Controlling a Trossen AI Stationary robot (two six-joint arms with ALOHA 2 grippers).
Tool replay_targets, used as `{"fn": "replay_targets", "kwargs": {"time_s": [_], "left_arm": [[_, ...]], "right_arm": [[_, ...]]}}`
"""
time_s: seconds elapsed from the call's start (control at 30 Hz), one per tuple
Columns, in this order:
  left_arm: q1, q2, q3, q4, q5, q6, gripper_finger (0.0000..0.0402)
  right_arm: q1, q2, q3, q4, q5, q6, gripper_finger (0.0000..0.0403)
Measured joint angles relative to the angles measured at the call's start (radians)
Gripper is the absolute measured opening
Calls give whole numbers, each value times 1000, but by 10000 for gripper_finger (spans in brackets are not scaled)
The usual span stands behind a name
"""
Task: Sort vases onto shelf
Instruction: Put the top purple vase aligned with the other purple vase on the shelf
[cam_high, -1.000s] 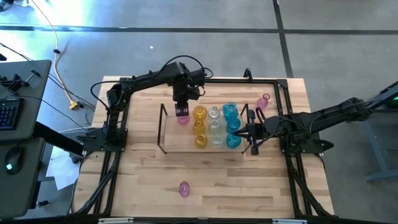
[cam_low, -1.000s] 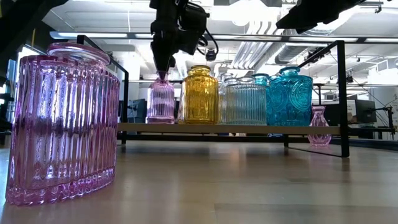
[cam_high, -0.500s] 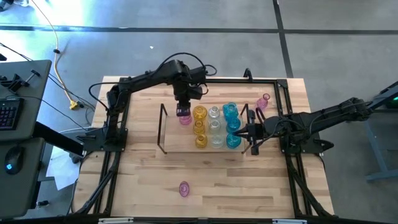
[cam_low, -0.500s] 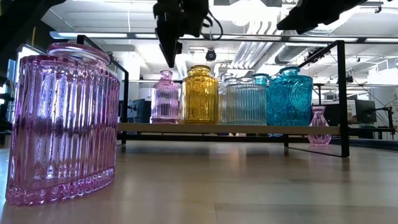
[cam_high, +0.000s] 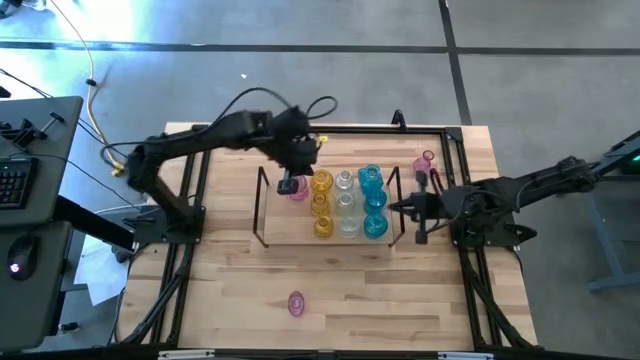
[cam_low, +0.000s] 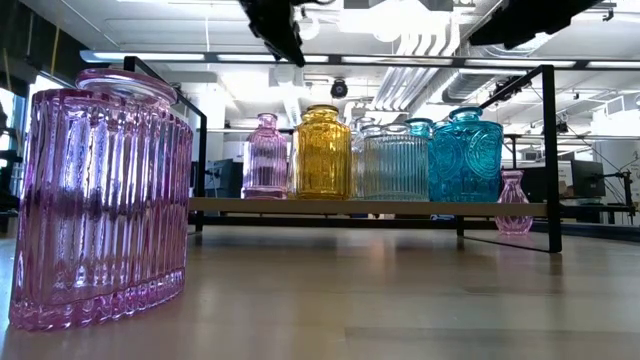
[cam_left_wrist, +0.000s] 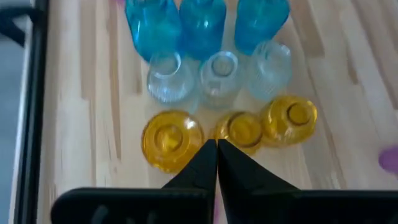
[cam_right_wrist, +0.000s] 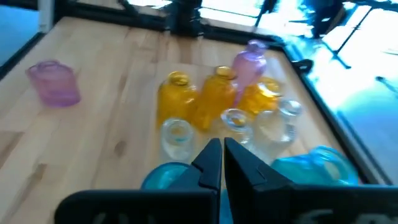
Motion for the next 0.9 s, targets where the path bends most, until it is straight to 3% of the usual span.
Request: {"fn": "replay_targets", "kwargs": {"time_s": [0.2,0.47,0.67,0.9], "left_arm": [[-23,-247,-351,376,-1,-30,7],[-49,-543,-775,886,-3,-134,7],[-50,-707,-1044,1269,-4,-203,7],[-50,-804,-1248,1610,-4,-247,7]], "right_arm": [[43,-75,0,-100,217,92,0],[12,-88,0,-311,397,366,17],[-63,-88,0,-519,528,661,91],[-226,-57,0,-626,535,861,201]]}}
